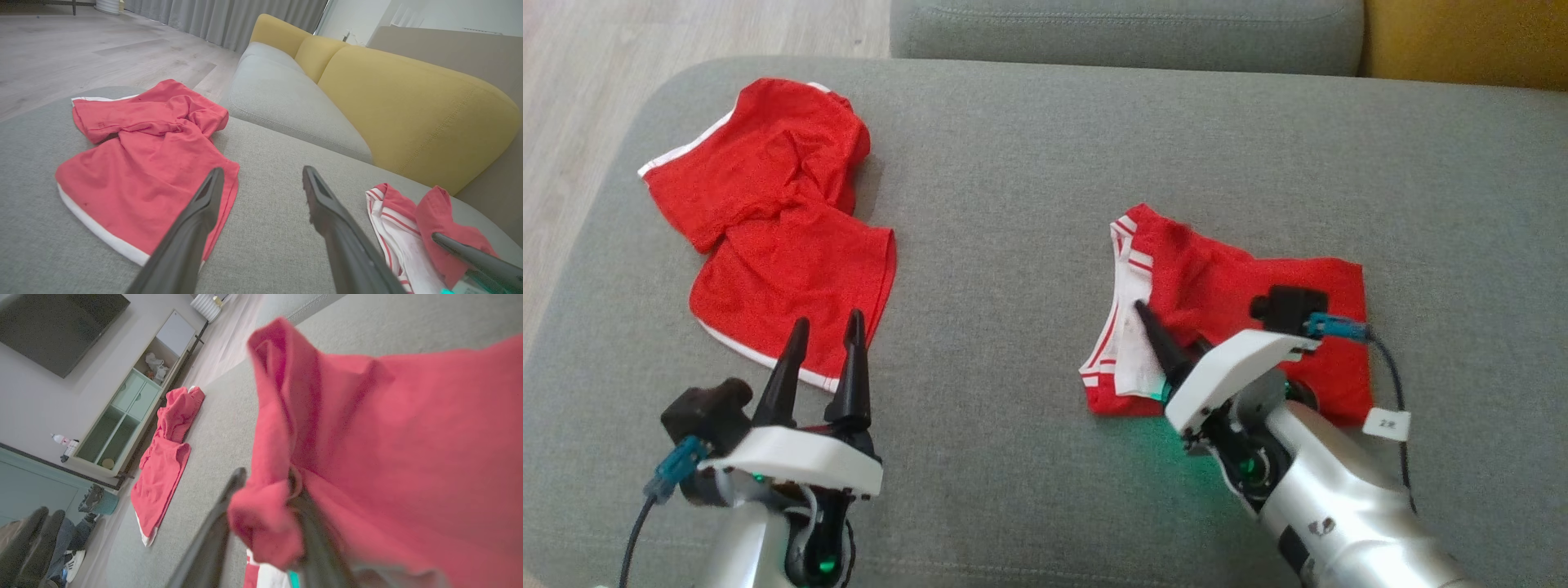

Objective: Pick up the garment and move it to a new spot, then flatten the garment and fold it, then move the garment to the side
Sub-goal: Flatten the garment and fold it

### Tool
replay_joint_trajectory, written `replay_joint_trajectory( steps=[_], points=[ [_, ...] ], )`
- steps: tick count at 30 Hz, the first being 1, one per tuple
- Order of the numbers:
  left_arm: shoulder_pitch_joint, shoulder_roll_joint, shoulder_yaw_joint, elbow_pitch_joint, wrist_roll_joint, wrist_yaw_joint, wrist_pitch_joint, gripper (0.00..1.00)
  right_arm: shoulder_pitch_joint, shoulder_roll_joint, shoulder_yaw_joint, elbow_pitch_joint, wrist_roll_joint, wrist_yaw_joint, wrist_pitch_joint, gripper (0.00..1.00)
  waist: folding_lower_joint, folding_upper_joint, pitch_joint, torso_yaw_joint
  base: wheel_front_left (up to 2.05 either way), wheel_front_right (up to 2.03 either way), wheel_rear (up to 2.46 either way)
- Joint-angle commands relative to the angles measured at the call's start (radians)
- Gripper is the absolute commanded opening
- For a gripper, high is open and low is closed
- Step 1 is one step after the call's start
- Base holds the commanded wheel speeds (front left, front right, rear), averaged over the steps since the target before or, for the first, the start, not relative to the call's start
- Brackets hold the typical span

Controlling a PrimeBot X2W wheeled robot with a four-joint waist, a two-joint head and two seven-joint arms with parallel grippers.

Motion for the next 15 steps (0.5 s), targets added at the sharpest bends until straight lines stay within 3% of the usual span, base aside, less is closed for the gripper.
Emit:
replay_joint_trajectory(
  steps=[1,8,15],
  points=[
    [-0.051,0.009,0.026,-0.026,-0.007,0.003,-0.005,1.0,-0.046,0.006,0.065,-0.012,0.027,0.002,-0.025,1.0,-0.0001,0.0,0.008,0.006,0.0,0.0,0.0],
    [-0.046,0.009,0.029,-0.018,-0.012,0.008,-0.005,1.0,-0.084,0.006,0.221,-0.07,0.123,0.002,-0.067,1.0,-0.0001,0.0,-0.001,-0.006,0.0,0.0,0.0],
    [-0.047,0.009,0.036,-0.023,-0.009,0.009,-0.005,1.0,-0.147,0.006,0.267,-0.068,0.164,0.002,-0.107,1.0,-0.0001,0.0,-0.02,-0.036,0.0,0.0,0.0]
  ],
)
